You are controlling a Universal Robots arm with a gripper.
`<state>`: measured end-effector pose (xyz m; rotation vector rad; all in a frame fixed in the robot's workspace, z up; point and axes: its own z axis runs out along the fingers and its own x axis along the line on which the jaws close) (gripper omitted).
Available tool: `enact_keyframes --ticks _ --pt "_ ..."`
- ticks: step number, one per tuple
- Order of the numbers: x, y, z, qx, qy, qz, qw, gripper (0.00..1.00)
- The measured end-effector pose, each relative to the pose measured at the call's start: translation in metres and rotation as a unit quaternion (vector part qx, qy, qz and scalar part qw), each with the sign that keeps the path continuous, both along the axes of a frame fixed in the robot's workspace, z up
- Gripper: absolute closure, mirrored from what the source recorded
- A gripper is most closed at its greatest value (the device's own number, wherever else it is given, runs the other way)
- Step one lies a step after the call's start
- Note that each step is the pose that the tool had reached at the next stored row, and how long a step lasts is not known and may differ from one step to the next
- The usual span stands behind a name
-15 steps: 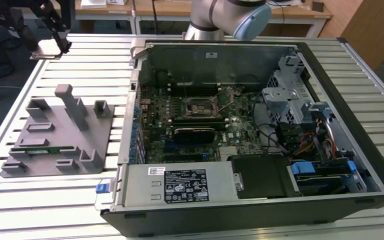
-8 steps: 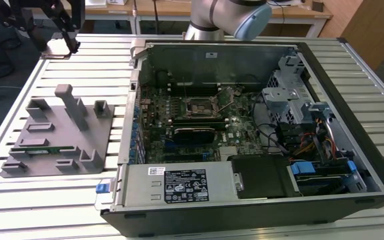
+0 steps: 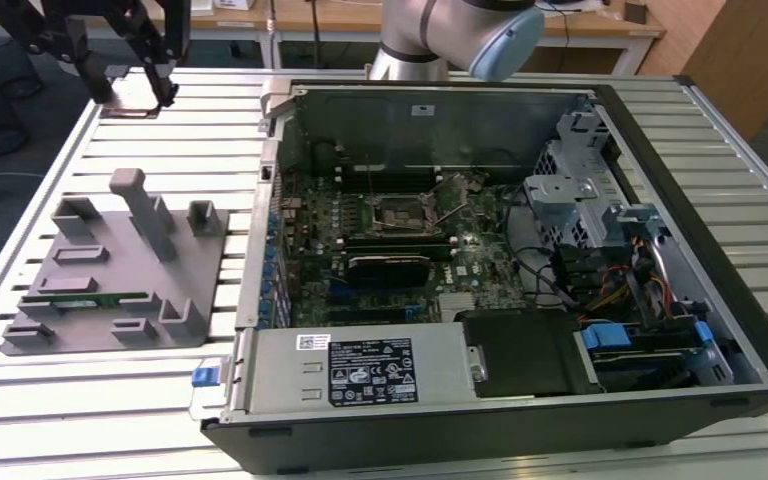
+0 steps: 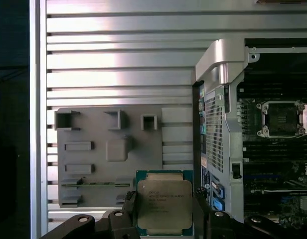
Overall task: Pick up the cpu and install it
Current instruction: 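Pick up the cpu and move it towards the insertion slot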
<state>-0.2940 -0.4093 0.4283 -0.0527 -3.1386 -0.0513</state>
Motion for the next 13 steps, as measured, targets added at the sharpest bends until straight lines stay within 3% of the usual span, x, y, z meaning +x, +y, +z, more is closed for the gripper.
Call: enact_keyframes --ticks 13 --pt "0.022 0.0000 0.0000 0.0000 0.0000 0.000 1.0000 0.47"
